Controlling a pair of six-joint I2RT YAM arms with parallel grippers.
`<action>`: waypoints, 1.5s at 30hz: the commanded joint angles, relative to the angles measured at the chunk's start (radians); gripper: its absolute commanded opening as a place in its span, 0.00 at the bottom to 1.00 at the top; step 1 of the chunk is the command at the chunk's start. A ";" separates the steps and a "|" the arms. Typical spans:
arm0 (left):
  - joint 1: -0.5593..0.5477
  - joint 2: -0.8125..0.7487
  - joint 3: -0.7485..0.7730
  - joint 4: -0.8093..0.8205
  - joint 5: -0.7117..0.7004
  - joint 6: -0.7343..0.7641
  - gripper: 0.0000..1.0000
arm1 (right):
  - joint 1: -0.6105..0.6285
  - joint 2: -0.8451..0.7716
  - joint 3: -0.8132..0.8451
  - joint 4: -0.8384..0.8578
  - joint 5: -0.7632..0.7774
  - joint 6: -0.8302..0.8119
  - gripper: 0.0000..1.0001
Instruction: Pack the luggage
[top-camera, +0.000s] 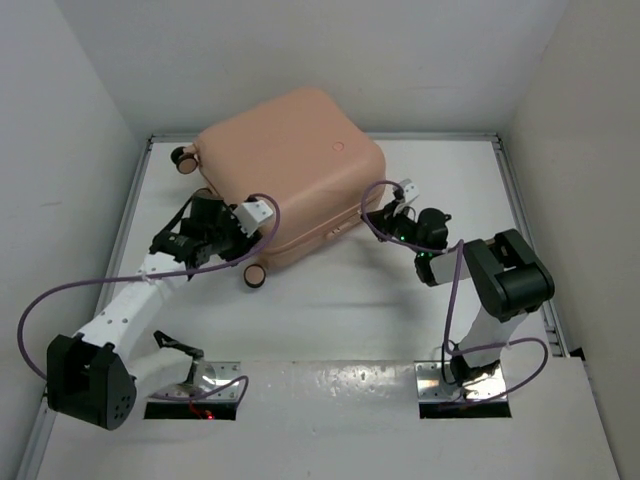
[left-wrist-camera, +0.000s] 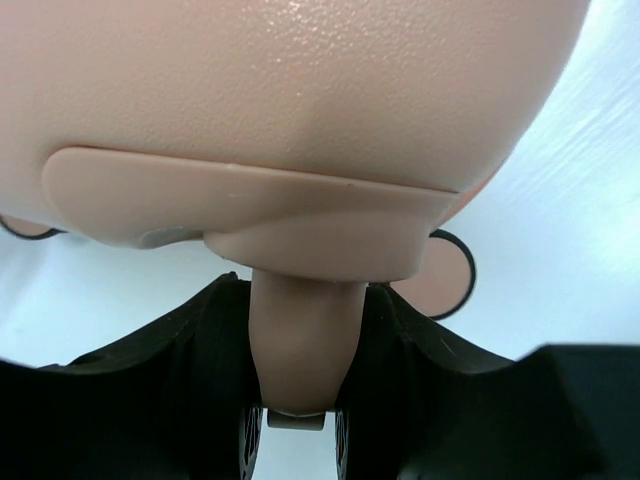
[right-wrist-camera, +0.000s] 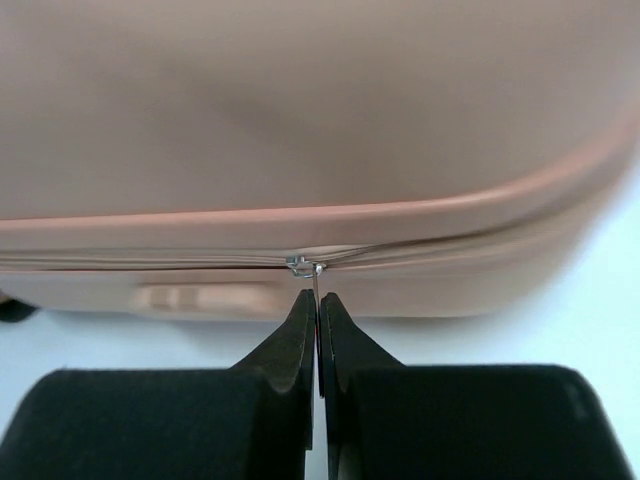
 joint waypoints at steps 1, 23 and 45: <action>0.195 -0.024 -0.062 -0.031 -0.223 0.058 0.00 | -0.115 -0.009 0.033 -0.052 0.147 -0.076 0.00; 0.537 0.295 -0.171 0.479 -0.209 0.401 0.00 | -0.190 0.461 0.623 -0.138 0.238 0.016 0.00; 0.690 0.617 0.106 0.575 -0.174 0.290 0.00 | -0.032 1.194 1.753 -0.250 0.257 -0.013 0.00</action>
